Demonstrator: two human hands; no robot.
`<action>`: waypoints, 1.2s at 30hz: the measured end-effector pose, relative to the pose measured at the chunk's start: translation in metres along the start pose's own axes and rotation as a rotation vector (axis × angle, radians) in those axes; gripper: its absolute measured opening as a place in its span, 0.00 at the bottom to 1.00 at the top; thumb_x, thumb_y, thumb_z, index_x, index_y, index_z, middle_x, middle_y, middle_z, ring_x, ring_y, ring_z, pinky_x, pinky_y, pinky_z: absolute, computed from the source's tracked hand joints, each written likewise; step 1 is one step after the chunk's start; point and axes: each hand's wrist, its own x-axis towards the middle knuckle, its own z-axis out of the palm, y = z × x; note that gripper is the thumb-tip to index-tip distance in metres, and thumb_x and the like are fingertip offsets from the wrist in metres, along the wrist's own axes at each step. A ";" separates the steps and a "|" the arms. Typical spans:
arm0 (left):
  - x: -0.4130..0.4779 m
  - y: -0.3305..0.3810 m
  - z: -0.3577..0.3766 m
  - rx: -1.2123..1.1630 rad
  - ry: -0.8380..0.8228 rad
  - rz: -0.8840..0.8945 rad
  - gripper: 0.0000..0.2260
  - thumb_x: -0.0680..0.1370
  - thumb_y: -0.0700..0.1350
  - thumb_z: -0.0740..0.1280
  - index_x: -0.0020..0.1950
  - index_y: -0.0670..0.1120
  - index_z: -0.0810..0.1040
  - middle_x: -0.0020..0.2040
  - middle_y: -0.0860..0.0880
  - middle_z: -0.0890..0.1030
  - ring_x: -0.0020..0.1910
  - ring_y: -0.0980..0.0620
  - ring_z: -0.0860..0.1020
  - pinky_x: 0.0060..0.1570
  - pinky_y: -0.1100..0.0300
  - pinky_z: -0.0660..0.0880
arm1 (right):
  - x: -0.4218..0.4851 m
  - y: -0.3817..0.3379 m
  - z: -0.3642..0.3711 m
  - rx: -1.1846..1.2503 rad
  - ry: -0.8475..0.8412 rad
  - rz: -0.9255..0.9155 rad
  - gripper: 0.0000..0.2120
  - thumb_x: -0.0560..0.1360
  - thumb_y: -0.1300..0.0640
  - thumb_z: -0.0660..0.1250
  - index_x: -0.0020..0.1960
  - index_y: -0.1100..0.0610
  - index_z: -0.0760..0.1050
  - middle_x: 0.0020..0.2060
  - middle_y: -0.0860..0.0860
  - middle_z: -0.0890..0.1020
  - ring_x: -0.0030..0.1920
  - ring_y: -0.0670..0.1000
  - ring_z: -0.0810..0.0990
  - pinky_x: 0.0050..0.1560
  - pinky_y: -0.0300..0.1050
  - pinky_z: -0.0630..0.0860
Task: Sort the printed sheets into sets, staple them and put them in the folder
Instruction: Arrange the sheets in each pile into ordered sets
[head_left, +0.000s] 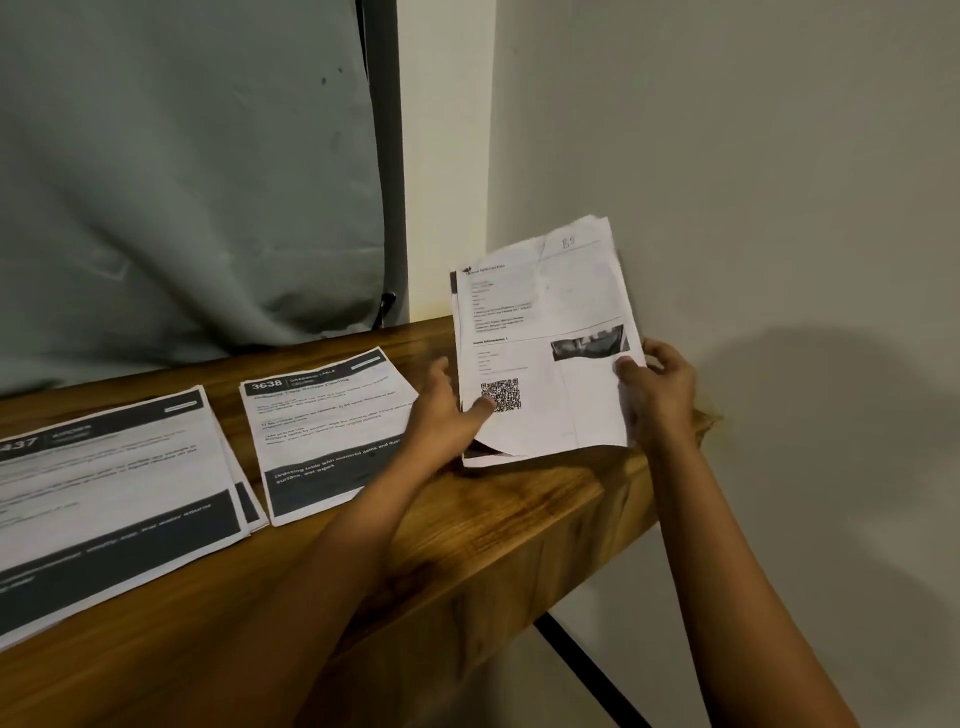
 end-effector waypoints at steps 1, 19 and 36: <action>0.001 0.002 -0.008 -0.044 0.006 -0.039 0.36 0.76 0.47 0.70 0.77 0.49 0.51 0.73 0.47 0.67 0.70 0.44 0.69 0.66 0.44 0.70 | -0.002 -0.006 0.001 0.050 -0.016 0.012 0.10 0.73 0.68 0.67 0.53 0.58 0.77 0.47 0.57 0.83 0.44 0.58 0.83 0.47 0.51 0.80; -0.088 -0.040 -0.178 -0.033 0.354 -0.191 0.14 0.77 0.38 0.67 0.62 0.47 0.73 0.60 0.50 0.79 0.55 0.46 0.79 0.54 0.49 0.76 | -0.157 -0.025 0.090 -0.259 -0.679 0.262 0.06 0.73 0.65 0.68 0.42 0.56 0.73 0.42 0.55 0.83 0.39 0.50 0.81 0.41 0.46 0.79; -0.167 -0.075 -0.209 0.297 0.518 -0.147 0.16 0.80 0.38 0.62 0.66 0.41 0.65 0.63 0.42 0.77 0.52 0.44 0.78 0.47 0.56 0.76 | -0.234 -0.003 0.163 -0.400 -0.597 -0.131 0.15 0.73 0.68 0.67 0.60 0.60 0.75 0.55 0.53 0.81 0.56 0.52 0.78 0.48 0.35 0.72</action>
